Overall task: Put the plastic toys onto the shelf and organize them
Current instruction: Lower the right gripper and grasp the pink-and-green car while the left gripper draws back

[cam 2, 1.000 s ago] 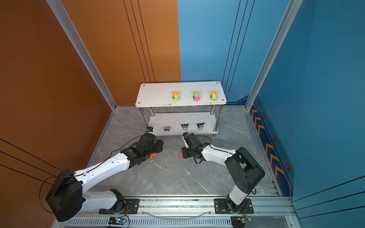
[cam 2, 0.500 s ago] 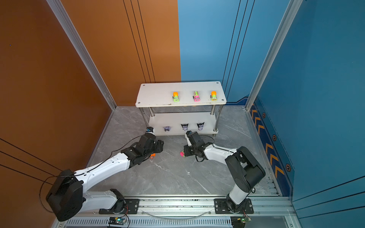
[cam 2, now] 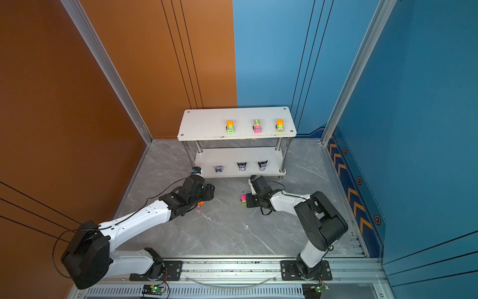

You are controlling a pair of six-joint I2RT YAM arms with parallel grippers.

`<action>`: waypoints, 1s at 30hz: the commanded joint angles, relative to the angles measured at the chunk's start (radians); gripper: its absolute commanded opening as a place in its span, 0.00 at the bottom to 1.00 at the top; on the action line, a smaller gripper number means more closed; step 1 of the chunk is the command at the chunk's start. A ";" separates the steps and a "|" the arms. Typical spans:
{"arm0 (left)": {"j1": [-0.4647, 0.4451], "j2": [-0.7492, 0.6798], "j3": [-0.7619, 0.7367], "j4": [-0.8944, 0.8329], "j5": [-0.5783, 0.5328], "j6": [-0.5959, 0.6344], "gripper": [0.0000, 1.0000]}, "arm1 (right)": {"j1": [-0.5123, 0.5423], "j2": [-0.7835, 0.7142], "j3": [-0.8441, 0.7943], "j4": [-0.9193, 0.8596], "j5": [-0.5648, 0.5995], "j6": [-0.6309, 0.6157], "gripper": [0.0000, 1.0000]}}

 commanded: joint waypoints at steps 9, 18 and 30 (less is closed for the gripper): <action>0.008 0.010 -0.012 0.024 0.013 0.001 0.64 | 0.091 -0.166 0.035 -0.224 0.162 0.036 0.44; 0.017 -0.078 -0.047 0.021 -0.026 0.031 0.98 | 0.174 -0.017 0.131 -0.203 0.171 0.040 0.49; 0.064 -0.187 -0.112 0.010 -0.022 0.037 0.99 | 0.173 0.085 0.186 -0.206 0.261 0.072 0.37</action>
